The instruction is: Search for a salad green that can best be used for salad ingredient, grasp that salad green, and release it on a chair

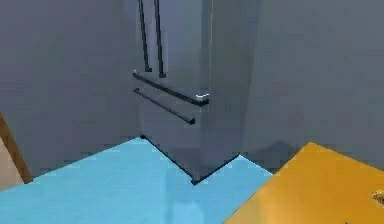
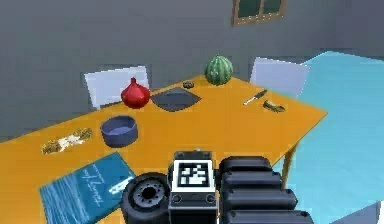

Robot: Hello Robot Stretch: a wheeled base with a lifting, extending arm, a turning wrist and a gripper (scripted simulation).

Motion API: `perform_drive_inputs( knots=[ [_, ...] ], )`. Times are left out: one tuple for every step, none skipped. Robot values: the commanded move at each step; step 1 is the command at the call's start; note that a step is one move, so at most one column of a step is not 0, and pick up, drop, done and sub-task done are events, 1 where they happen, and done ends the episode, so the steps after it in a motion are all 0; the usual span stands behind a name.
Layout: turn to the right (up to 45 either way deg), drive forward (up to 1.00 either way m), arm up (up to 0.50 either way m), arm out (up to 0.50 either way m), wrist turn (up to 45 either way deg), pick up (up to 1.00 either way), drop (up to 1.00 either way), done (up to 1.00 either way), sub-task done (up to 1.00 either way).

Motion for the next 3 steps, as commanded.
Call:
perform_drive_inputs(
  knots=[
    [42.0,0.00,0.00,0.00,0.0,0.00,0.00,0.00,0.00],
    [-45.0,0.00,0.00,0.00,0.0,0.00,0.00,0.00,0.00],
    [45.0,0.00,0.00,0.00,0.0,0.00,0.00,0.00,0.00]
  ],
)
